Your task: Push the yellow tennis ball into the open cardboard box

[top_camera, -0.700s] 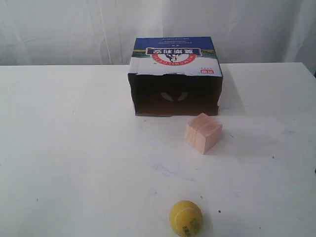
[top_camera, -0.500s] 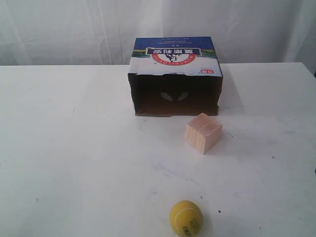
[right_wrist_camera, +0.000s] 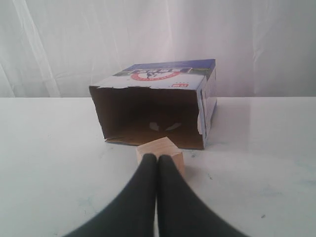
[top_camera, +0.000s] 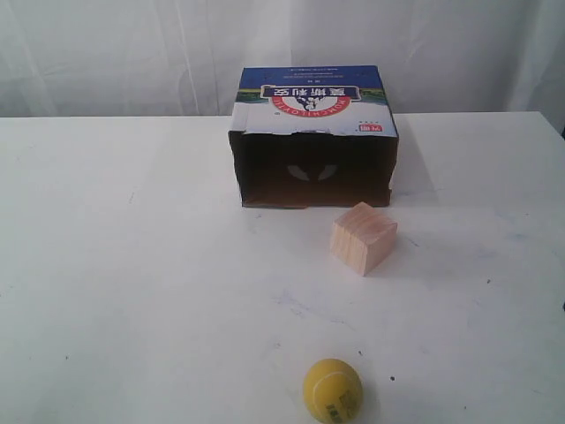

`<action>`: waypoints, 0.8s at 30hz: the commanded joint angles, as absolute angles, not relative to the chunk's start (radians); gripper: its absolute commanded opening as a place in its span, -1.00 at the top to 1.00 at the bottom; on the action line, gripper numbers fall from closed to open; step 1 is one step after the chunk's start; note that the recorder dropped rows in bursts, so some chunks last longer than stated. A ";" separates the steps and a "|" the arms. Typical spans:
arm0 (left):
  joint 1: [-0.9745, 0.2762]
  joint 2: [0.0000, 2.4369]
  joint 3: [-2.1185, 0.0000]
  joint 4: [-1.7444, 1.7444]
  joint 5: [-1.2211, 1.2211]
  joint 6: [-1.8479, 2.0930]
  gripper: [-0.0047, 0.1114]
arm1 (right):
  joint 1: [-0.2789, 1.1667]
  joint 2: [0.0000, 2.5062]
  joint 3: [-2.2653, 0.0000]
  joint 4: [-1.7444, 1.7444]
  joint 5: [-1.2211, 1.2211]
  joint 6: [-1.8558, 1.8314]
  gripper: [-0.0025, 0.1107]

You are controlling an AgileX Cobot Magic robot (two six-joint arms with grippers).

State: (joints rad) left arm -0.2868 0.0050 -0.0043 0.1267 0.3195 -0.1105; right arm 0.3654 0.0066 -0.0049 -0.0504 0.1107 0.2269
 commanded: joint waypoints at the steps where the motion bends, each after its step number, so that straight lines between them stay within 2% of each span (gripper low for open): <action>1: -0.292 0.000 0.000 0.129 0.337 -0.108 0.92 | 0.358 0.000 0.000 -0.052 0.222 0.251 0.96; 7: -0.292 0.000 0.000 0.129 0.337 -0.108 0.92 | 0.358 0.000 0.000 -0.052 0.294 0.249 0.96; 14: -0.292 0.000 0.000 0.129 0.337 -0.108 0.92 | 0.358 0.000 0.000 -0.049 -0.135 0.176 0.96; 24: -0.292 0.000 0.000 0.129 0.337 -0.108 0.92 | 0.358 0.000 -0.016 -0.049 -0.163 0.188 0.96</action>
